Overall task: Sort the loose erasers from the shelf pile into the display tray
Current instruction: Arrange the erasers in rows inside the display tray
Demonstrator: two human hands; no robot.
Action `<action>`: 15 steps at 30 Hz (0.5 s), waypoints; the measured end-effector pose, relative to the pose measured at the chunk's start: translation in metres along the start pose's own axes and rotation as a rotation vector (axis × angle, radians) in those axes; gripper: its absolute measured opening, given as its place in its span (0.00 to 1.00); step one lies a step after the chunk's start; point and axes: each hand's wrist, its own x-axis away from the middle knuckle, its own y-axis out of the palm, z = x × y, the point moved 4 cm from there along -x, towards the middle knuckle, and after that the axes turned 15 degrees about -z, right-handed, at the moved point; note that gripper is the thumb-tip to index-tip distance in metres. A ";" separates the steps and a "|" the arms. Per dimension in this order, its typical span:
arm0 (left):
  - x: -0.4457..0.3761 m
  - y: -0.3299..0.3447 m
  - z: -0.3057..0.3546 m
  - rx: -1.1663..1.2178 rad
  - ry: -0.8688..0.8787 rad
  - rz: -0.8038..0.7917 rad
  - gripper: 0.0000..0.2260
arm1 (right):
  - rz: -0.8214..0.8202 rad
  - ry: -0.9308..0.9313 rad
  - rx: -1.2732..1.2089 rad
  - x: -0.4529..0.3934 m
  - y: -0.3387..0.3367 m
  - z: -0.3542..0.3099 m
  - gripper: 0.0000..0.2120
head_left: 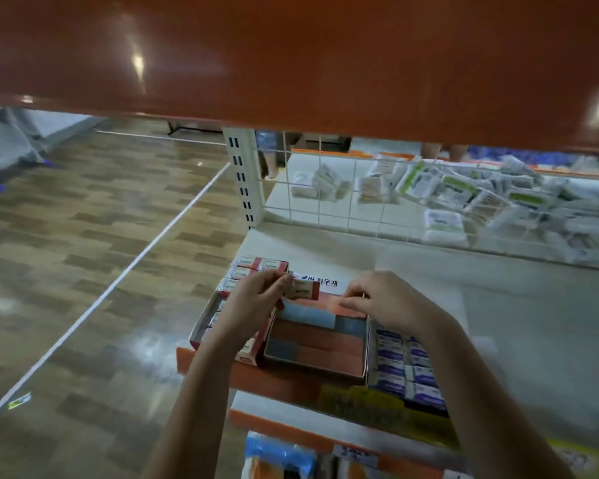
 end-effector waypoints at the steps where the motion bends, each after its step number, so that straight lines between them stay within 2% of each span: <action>1: -0.004 -0.003 -0.002 0.016 0.003 -0.017 0.09 | -0.002 0.026 -0.011 0.000 0.001 0.000 0.11; 12: -0.018 -0.020 -0.008 0.154 0.048 -0.158 0.08 | -0.050 0.233 -0.008 0.006 0.003 -0.005 0.10; 15: -0.016 -0.022 -0.007 0.155 0.054 -0.168 0.08 | -0.019 0.258 0.004 0.005 0.006 -0.009 0.09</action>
